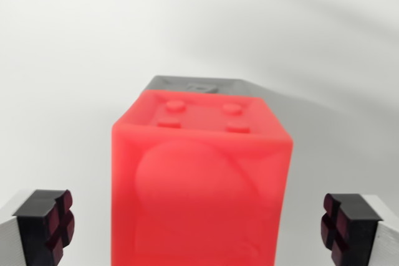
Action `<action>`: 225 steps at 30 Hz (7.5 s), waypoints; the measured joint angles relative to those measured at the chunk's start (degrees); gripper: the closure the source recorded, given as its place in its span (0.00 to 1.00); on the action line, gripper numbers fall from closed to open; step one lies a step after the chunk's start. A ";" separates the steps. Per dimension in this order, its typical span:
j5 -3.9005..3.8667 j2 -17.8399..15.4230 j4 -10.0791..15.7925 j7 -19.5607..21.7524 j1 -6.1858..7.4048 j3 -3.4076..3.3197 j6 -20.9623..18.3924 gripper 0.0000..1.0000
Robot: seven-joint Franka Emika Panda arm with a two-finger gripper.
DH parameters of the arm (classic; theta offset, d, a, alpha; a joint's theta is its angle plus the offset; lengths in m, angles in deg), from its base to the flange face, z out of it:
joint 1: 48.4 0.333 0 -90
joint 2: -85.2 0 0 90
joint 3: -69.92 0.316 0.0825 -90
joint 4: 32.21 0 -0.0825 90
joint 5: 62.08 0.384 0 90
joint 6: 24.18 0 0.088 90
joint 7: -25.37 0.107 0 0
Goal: Destack cube
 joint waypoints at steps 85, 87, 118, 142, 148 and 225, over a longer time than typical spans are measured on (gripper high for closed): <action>-1.60 -5.71 0.24 0.98 0.00 -0.19 -4.96 1.00; -1.92 -6.88 0.24 1.22 -0.03 -0.20 -6.06 1.00; -1.79 -4.54 -6.04 -0.64 1.67 0.91 -10.32 1.00; -0.90 2.59 -13.58 -4.02 2.54 3.01 -10.49 1.00; -0.89 4.17 -15.44 -4.71 2.55 3.62 -10.76 1.00; -0.98 26.55 -27.72 -8.38 2.55 6.38 -1.05 1.00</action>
